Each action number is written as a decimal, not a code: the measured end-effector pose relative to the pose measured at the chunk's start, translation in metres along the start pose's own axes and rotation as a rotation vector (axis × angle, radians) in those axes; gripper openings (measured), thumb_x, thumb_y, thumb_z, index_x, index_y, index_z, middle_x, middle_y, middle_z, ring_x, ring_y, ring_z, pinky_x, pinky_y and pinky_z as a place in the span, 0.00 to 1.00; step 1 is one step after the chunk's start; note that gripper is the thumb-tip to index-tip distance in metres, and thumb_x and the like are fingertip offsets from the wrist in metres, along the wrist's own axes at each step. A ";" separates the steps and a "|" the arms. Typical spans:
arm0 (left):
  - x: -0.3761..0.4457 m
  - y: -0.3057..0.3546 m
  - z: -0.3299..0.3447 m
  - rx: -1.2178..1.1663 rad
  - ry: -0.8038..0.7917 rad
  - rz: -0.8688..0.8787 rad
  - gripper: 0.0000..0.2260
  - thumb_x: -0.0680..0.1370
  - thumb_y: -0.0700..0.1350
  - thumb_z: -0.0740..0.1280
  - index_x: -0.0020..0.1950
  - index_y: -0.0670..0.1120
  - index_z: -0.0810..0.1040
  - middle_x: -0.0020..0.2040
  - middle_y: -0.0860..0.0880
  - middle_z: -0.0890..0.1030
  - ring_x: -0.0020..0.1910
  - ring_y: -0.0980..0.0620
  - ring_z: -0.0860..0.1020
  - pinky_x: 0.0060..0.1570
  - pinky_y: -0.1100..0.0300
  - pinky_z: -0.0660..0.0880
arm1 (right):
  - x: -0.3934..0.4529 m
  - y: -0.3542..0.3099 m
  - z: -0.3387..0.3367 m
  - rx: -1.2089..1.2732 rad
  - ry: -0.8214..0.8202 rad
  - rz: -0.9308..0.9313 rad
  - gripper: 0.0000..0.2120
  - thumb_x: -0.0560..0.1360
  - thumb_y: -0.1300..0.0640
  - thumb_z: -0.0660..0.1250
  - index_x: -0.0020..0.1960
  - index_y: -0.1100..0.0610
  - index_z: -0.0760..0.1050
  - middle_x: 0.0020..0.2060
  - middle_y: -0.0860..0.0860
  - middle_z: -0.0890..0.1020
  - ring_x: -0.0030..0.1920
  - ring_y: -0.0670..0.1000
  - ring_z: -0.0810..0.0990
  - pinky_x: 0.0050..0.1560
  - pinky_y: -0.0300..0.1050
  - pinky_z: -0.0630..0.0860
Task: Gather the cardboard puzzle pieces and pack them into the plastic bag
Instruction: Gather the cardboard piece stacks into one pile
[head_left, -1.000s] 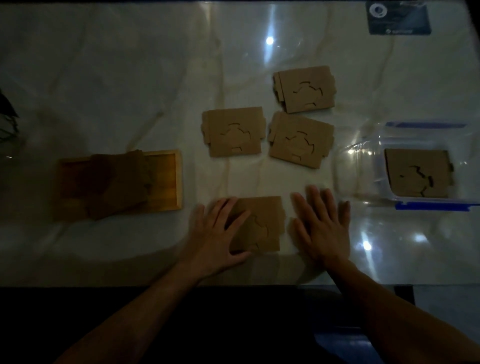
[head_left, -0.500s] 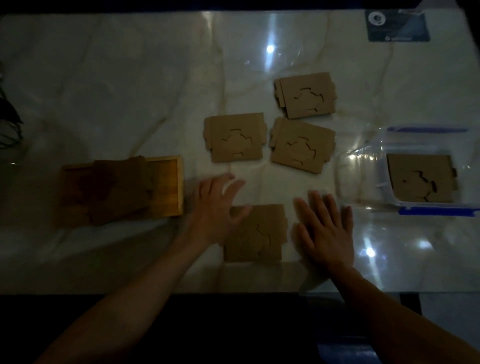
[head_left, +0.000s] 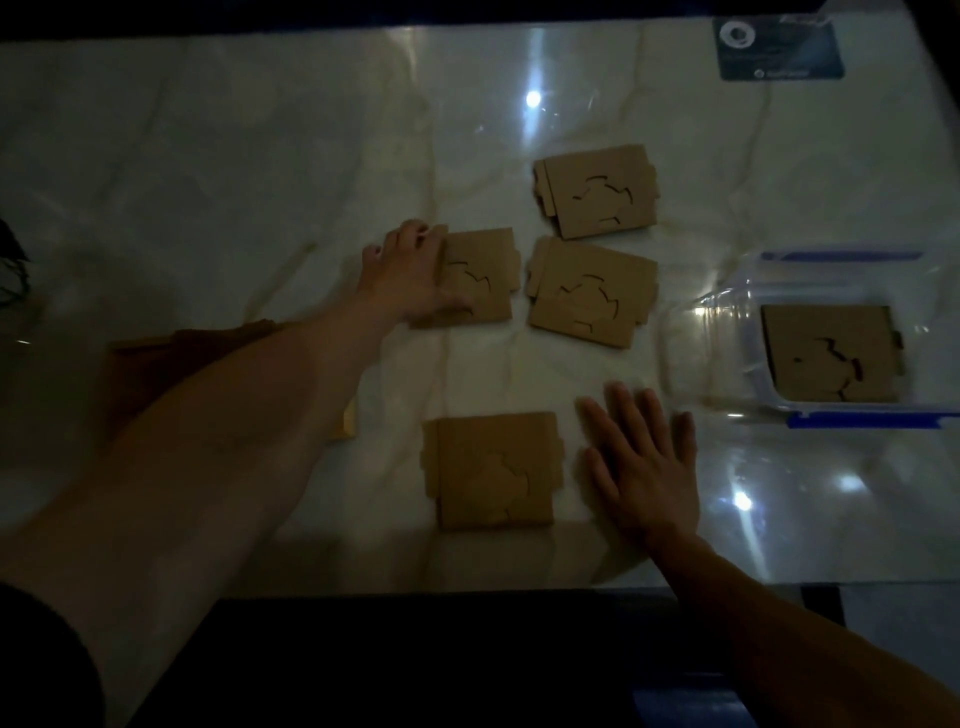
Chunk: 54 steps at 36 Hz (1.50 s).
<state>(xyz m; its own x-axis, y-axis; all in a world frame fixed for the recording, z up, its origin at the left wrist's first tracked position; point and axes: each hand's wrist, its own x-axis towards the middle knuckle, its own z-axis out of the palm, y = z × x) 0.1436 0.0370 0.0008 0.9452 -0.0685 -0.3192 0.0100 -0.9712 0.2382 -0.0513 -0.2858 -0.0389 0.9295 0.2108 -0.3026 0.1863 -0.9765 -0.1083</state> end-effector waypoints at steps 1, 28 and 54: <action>0.001 0.000 -0.001 -0.004 -0.007 -0.009 0.46 0.65 0.70 0.68 0.76 0.51 0.56 0.74 0.45 0.59 0.73 0.42 0.60 0.69 0.40 0.59 | 0.000 0.000 0.000 0.000 0.001 0.000 0.29 0.79 0.36 0.40 0.79 0.39 0.43 0.80 0.47 0.45 0.80 0.53 0.43 0.75 0.64 0.43; -0.019 -0.001 -0.007 -0.569 0.233 -0.150 0.20 0.73 0.49 0.71 0.63 0.54 0.70 0.60 0.43 0.74 0.54 0.48 0.71 0.52 0.60 0.68 | 0.001 0.000 -0.002 0.007 -0.014 0.013 0.28 0.79 0.36 0.39 0.79 0.38 0.45 0.80 0.46 0.48 0.80 0.53 0.46 0.75 0.63 0.44; -0.170 0.044 0.062 -0.329 -0.076 0.158 0.21 0.72 0.60 0.67 0.62 0.56 0.67 0.56 0.53 0.69 0.51 0.51 0.74 0.48 0.59 0.68 | 0.002 0.002 0.000 0.009 -0.009 0.013 0.29 0.79 0.35 0.41 0.79 0.39 0.45 0.80 0.47 0.48 0.80 0.53 0.44 0.76 0.61 0.40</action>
<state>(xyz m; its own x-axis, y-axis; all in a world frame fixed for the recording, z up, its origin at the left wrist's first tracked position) -0.0367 -0.0084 0.0083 0.9168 -0.2408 -0.3186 -0.0184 -0.8225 0.5685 -0.0497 -0.2870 -0.0399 0.9291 0.1982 -0.3123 0.1710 -0.9788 -0.1123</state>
